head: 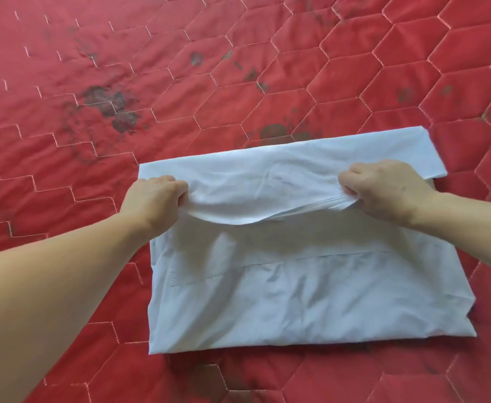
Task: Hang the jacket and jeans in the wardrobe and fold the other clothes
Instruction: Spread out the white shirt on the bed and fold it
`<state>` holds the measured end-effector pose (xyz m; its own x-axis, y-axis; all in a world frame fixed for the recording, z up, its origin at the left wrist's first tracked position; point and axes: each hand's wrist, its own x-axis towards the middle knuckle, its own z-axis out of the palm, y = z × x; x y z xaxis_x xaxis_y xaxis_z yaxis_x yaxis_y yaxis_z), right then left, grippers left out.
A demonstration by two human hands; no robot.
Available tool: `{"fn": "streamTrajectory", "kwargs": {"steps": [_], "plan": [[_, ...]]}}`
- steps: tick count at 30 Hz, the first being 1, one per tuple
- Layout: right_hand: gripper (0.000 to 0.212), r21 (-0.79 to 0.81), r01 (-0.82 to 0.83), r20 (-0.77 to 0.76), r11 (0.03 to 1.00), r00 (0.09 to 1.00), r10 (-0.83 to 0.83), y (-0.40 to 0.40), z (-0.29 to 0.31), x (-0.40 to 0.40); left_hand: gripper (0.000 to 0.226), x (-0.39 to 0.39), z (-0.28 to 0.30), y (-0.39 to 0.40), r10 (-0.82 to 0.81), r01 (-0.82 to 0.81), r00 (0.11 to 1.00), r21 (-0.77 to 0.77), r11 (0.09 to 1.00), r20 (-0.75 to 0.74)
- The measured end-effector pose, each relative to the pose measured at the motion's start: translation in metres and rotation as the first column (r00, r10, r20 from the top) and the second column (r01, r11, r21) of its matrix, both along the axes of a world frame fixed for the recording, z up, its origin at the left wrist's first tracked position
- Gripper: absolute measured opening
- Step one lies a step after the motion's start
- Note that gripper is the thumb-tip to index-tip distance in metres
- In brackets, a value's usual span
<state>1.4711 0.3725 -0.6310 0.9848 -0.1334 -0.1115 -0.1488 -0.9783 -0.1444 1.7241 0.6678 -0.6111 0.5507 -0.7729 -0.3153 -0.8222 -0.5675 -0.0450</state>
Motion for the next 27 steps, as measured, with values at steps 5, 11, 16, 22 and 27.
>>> {"fn": "streamTrajectory", "kwargs": {"steps": [5,11,16,22,27], "plan": [[0.023,-0.045,0.133,0.000,0.990,0.991,-0.133,0.030,-0.011,-0.007,0.026,-0.037,0.007,-0.019,-0.030,0.035,0.991,0.042,0.998,-0.133],[0.022,-0.088,0.183,-0.135,0.979,0.972,-0.194,0.045,-0.004,-0.002,0.045,-0.092,-0.003,-0.065,-0.252,0.246,0.961,-0.066,0.967,-0.110],[0.028,-0.202,0.197,-0.234,0.959,0.941,-0.243,0.024,-0.002,-0.013,0.045,-0.095,-0.017,-0.078,-0.237,0.240,0.968,0.035,0.970,-0.076],[0.025,-0.252,0.214,-0.204,0.944,0.942,-0.268,-0.007,0.004,-0.026,0.039,-0.109,-0.017,-0.084,-0.245,0.243,0.946,-0.039,0.969,-0.213],[0.021,-0.155,0.147,-0.284,0.977,0.941,-0.187,0.000,0.006,-0.034,0.025,-0.109,-0.033,-0.083,-0.203,0.209,0.972,0.043,0.977,-0.120]]}}
